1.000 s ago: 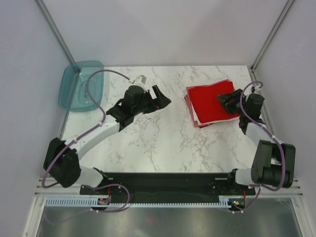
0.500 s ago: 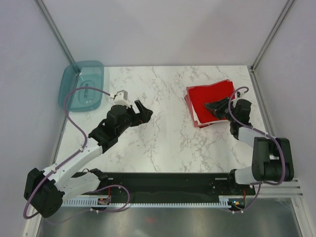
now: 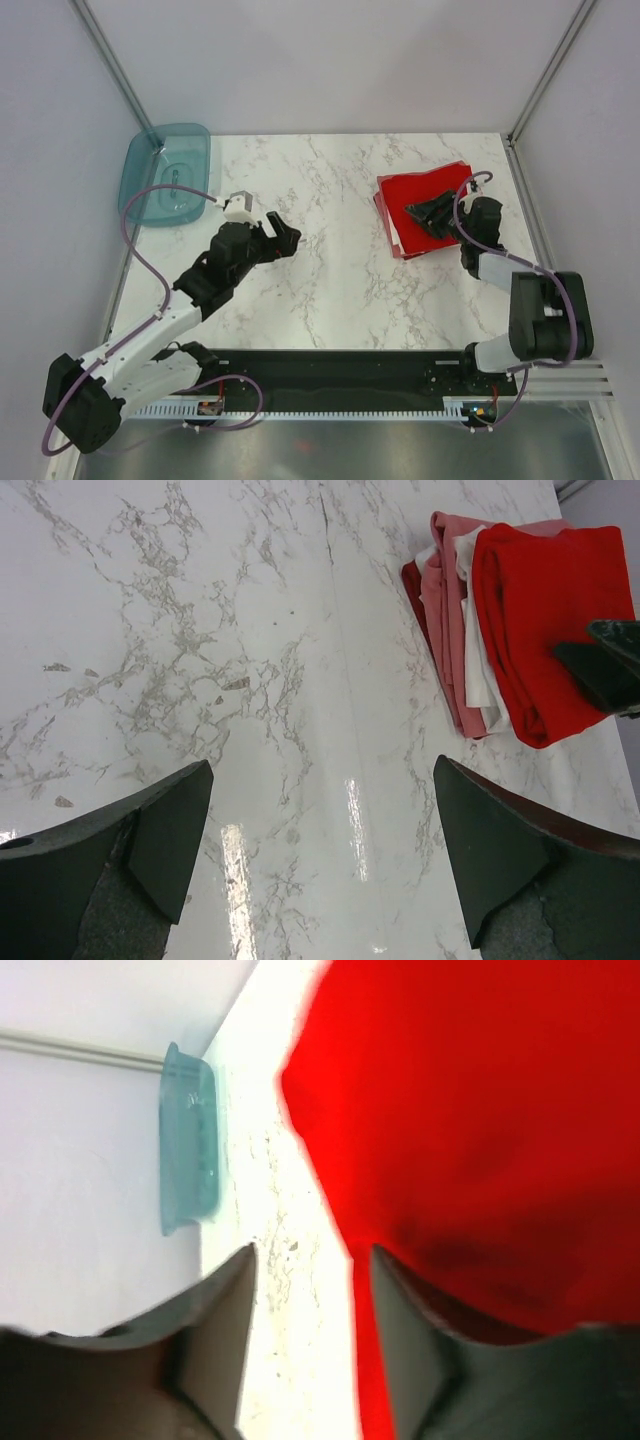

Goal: Fold and stack the t-shirts

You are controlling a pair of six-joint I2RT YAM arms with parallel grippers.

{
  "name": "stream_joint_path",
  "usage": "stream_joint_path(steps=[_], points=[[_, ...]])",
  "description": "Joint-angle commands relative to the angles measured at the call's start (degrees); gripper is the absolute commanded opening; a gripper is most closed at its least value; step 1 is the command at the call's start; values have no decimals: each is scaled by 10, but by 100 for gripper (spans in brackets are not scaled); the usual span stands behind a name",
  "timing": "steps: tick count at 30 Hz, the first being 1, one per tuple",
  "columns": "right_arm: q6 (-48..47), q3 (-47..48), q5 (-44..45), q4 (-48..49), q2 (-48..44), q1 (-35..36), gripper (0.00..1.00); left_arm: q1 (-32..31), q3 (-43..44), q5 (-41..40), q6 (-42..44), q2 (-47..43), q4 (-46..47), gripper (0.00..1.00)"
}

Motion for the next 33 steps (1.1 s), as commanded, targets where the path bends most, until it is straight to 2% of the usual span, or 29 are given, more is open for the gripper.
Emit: stream_joint_path(steps=[1,2,4,9,11,14,19,25,33], points=[[-139,64,74,-140,-115,19,62,0,-9,-23,22,-29,23,99],[-159,67,93,-164,-137,49,77,0,-11,-21,21,-39,23,100],[-208,65,159,-216,-203,78,97,0,-16,-18,19,-48,23,100],[-293,62,319,-287,-332,213,98,0,-42,-19,36,-84,40,100],[-319,52,385,-288,-353,264,98,-1,-61,-17,53,-97,91,100],[-332,33,432,-278,-371,304,98,-1,-94,-23,69,-124,117,100],[-315,21,483,-281,-368,310,98,-1,-103,-16,69,-165,119,99],[-307,-21,467,-235,-413,309,98,0,-140,-3,84,-192,166,100],[-310,-43,497,-214,-418,309,98,-1,-147,9,87,-189,176,100]])
